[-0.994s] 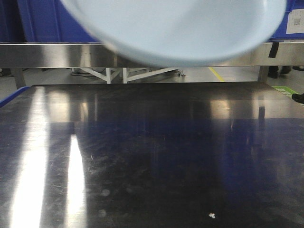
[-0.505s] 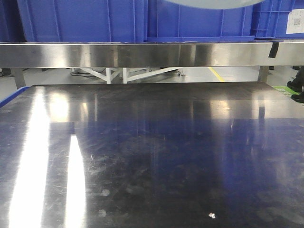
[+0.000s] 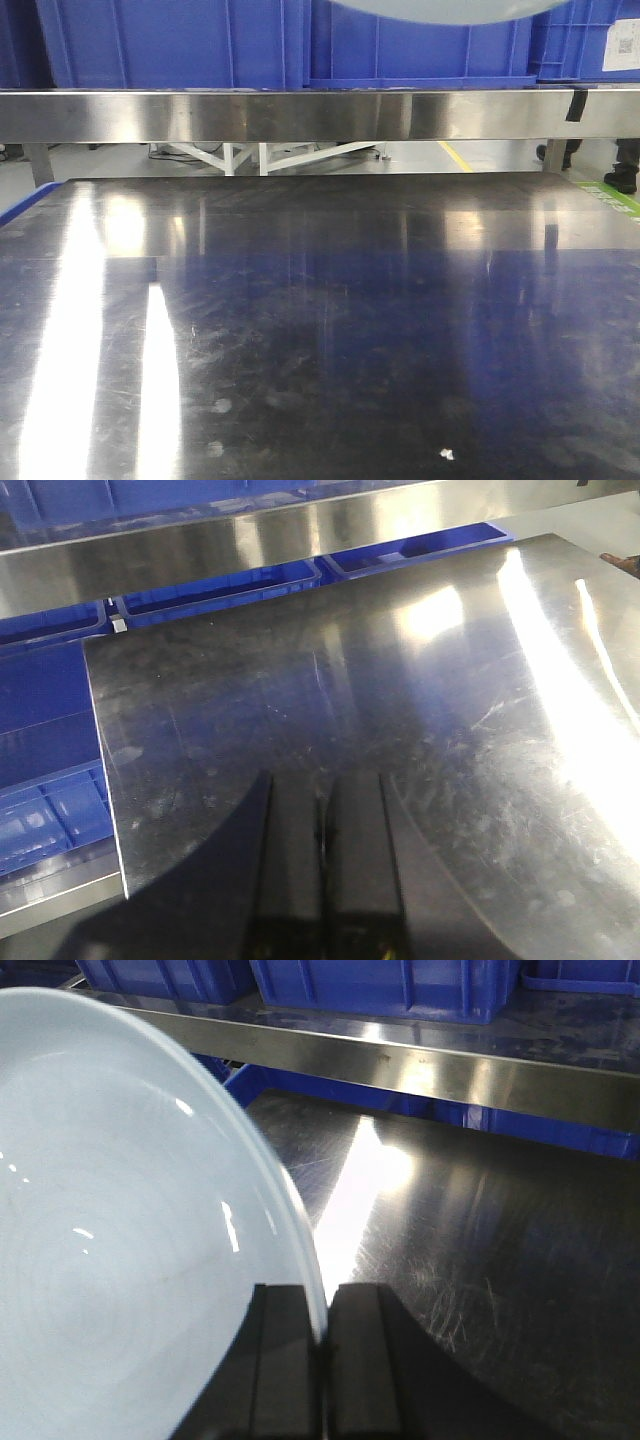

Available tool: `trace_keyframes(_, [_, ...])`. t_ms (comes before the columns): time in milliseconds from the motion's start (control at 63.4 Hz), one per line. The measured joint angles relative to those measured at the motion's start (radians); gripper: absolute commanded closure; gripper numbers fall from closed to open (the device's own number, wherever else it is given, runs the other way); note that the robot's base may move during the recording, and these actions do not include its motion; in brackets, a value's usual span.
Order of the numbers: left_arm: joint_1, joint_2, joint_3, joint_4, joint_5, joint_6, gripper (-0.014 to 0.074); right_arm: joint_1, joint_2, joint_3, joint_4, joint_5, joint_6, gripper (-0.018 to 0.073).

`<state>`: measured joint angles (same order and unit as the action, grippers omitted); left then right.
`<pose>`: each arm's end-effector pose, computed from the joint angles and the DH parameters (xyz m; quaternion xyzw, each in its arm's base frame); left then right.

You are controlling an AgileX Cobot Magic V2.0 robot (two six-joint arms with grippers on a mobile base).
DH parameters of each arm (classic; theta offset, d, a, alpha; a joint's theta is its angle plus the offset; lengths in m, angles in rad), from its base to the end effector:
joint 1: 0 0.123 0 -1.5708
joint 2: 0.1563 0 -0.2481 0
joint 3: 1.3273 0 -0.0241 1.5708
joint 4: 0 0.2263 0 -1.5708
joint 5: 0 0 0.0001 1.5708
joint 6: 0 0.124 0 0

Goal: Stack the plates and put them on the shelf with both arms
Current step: 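Lift the stacked plates up off the table with the right gripper, then drive to the shelf rack holding the plates in the right gripper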

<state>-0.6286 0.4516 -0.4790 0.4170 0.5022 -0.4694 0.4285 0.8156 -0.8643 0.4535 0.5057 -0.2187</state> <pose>0.1215 -0.0584 0.2726 0.1593 0.8019 -0.1279 0.5614 0.1672 0.1053 0.3436 -0.1601 0.7942 0.2575 0.5265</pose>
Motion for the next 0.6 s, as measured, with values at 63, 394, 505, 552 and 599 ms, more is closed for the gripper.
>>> trace_keyframes(63, [0.000,0.000,0.000,0.000,0.000,0.000,0.0512,0.000,0.000,0.000,0.000,0.000,0.000,0.0503])
trace_keyframes(394, [0.000,0.000,0.000,0.000,0.000,0.000,0.0512,0.000,0.000,0.000,0.000,0.000,0.000,0.0503])
trace_keyframes(505, [0.000,0.000,0.000,0.000,0.000,0.000,0.0512,0.000,0.000,0.000,0.000,0.000,0.000,0.0503])
trace_keyframes(552, [0.000,0.000,0.000,0.000,0.000,0.000,0.0512,0.000,0.000,0.000,0.000,0.000,0.000,0.0503])
trace_keyframes(599, [0.000,0.000,0.000,0.000,0.000,0.000,0.0512,0.000,0.000,0.000,0.000,0.000,0.000,0.0503])
